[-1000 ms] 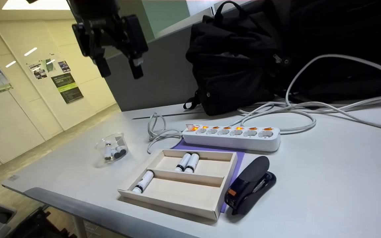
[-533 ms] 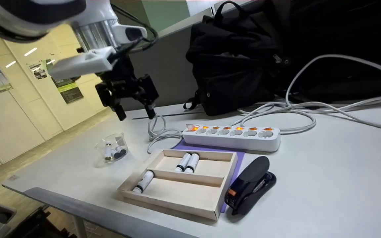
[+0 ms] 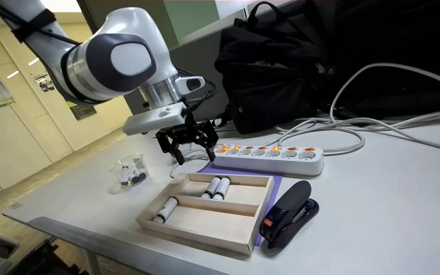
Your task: Move the two bottles from the top compartment of the box to the bowl
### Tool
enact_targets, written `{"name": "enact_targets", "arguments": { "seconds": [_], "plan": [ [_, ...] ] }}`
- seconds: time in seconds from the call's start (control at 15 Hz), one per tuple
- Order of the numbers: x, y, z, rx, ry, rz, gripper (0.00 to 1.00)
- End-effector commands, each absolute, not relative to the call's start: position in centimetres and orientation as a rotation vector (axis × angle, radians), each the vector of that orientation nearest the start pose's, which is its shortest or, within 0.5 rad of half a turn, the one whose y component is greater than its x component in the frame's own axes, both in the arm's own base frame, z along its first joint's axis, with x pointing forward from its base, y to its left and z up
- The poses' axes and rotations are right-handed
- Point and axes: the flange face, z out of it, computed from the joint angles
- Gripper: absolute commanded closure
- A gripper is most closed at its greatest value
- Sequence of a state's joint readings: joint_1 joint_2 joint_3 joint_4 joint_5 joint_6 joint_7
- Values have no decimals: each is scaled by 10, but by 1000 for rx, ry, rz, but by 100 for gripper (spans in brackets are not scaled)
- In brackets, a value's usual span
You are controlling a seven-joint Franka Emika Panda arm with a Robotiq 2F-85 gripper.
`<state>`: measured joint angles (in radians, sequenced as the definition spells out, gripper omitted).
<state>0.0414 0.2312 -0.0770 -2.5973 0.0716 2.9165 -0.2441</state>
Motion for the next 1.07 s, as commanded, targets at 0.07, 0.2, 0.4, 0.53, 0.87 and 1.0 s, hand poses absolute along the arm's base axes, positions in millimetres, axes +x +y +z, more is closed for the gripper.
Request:
{"name": "enact_targets", "arguments": {
  "seconds": [0.07,0.2,0.4,0.53,0.87,1.0],
  "plan": [
    [451,-25,178,-3146,-220,-131,0],
    [454,-33,173,-3166,-195,-114,0],
    [451,-54,160,-3190,-126,-63,0],
    [449,-67,150,-3194,-78,-38,0],
    [452,-69,132,-3116,-47,-118,0],
    [454,-65,126,-3090,-39,-133,0]
  ]
}}
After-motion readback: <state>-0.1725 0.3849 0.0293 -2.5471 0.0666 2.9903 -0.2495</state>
